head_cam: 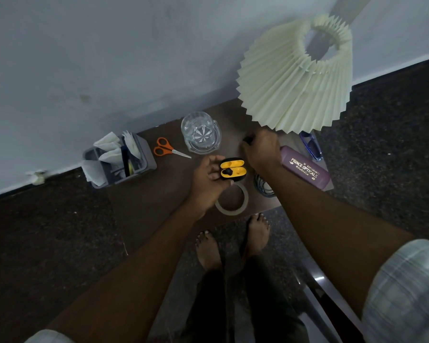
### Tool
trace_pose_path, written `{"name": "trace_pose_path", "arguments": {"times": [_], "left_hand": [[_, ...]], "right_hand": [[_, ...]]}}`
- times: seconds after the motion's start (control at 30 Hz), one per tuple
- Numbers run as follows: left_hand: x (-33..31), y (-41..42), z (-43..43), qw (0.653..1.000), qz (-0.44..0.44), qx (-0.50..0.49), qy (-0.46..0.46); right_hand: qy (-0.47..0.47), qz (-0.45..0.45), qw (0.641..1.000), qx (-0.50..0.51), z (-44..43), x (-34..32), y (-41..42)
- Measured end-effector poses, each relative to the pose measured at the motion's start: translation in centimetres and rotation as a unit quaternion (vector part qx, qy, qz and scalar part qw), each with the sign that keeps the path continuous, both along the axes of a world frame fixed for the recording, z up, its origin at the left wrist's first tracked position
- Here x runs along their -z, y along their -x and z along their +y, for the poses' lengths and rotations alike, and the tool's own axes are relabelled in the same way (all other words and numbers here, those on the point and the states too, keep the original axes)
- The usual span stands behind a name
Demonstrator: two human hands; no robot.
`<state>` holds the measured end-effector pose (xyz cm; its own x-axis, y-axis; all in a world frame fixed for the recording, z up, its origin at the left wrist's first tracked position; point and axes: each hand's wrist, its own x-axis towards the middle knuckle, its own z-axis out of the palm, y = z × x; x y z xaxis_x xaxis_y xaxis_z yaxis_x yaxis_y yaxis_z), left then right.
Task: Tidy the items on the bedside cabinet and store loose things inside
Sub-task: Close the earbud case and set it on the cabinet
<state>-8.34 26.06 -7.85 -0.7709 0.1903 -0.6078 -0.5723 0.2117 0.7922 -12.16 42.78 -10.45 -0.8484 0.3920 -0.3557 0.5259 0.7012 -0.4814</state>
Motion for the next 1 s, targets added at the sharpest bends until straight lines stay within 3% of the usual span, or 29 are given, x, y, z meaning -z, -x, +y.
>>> {"name": "trace_pose_path", "arguments": {"times": [0.27,0.57,0.7,0.83,1.0], "left_hand": [[-0.1,0.6,0.2,1.000,0.001,0.005,0.003],[-0.6,0.9,0.2,1.000,0.005,-0.004,0.002],[-0.7,0.7,0.1,1.000,0.006,0.000,0.001],[-1.1,0.4,0.3,1.000,0.005,-0.002,-0.004],[-1.2,0.1,0.3,1.000,0.012,-0.004,-0.009]], "right_hand": [[0.072,0.057,0.996,-0.001,0.7,-1.4,-0.7],[0.306,0.073,0.948,0.044,1.4,-4.4,-3.0],[0.325,0.089,0.940,0.040,1.7,-4.7,-4.0],[0.359,0.048,0.932,0.027,1.4,-4.8,-4.9],[0.336,0.040,0.941,0.005,0.9,-5.1,-5.7]]}}
